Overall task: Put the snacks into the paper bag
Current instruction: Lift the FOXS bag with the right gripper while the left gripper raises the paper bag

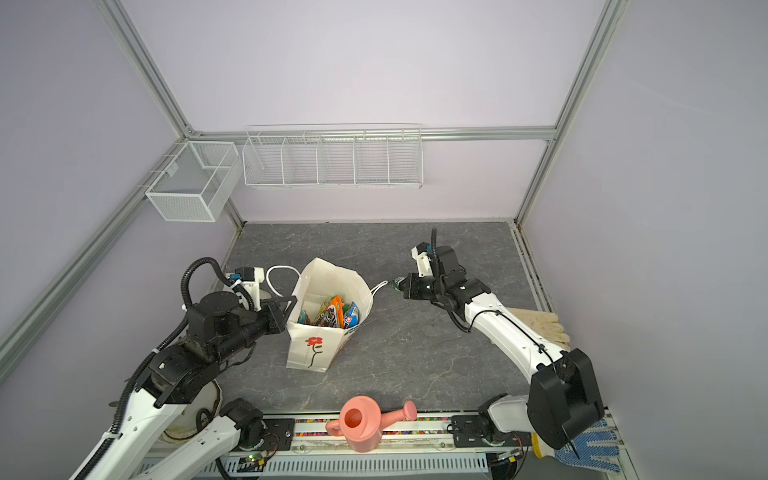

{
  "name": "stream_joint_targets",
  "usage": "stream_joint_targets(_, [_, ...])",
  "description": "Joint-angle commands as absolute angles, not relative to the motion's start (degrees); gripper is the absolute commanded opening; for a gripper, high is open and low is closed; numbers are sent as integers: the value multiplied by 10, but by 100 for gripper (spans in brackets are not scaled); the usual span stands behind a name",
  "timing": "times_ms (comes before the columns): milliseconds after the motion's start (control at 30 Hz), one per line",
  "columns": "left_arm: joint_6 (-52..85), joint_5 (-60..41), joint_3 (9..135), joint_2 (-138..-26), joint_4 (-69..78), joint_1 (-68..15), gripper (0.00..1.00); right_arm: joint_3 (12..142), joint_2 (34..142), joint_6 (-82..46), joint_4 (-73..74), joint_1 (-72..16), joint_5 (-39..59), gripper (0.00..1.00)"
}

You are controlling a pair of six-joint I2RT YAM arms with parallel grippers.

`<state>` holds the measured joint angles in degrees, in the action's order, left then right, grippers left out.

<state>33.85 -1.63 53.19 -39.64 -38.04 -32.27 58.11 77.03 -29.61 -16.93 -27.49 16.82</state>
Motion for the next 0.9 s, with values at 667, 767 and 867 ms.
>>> stream_joint_targets(667, [341, -14, 670, -575, -185, -412, 0, 556, 581, -256, -264, -249, 33, 7])
stream_joint_targets(767, [350, -11, 689, -604, -159, -428, 0, 556, 558, -254, -279, -244, 16, 7])
stream_joint_targets(867, [352, -5, 710, -632, -139, -445, 0, 556, 538, -251, -288, -239, 6, 7])
